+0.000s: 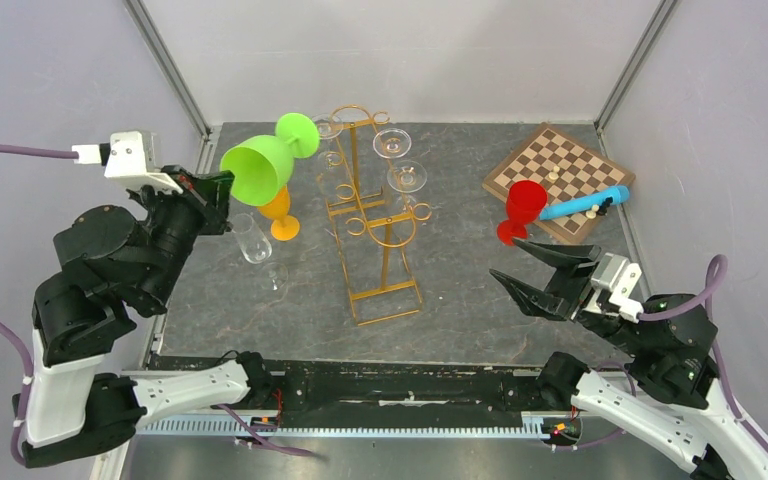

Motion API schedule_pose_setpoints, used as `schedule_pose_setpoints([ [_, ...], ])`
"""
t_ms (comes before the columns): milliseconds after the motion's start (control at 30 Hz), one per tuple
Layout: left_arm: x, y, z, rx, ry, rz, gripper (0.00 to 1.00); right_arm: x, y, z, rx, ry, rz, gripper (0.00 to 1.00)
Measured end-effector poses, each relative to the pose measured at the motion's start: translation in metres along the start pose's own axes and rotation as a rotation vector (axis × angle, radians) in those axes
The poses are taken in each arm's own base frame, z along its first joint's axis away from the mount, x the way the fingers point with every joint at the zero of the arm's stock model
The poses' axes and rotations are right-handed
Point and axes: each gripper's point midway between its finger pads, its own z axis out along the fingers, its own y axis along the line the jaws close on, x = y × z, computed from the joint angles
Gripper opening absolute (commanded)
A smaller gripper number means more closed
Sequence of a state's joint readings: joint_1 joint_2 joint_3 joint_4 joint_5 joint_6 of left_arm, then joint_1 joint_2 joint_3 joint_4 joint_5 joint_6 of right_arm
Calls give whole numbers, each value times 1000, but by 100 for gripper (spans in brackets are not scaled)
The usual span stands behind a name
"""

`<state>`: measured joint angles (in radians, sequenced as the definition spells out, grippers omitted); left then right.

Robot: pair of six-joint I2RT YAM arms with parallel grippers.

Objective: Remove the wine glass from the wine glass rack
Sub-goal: Place the wine glass at the center of the board.

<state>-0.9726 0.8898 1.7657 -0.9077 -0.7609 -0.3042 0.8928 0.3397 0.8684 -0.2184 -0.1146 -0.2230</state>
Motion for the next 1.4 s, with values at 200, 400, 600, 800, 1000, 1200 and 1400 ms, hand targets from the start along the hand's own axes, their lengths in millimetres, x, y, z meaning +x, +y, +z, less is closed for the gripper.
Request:
schedule_pose_setpoints([
  [200,0,45,-7,-209,-33,76,2,3,1,-1,-2,2,6,57],
  [400,-6,84,-19,-408,-66,136,2,9,3,0,-8,12,11,57],
  [600,1,102,-23,-534,-42,240,2,14,7,3,-24,10,22,57],
  [800,15,96,-10,-584,17,361,2,19,10,5,-35,17,29,57],
  [1000,24,111,0,-682,74,418,2,20,14,6,-50,12,45,57],
  [1200,44,142,9,-771,173,410,2,24,16,6,-55,18,56,57],
  [1400,80,168,26,-793,293,360,2,25,18,3,-59,13,63,57],
])
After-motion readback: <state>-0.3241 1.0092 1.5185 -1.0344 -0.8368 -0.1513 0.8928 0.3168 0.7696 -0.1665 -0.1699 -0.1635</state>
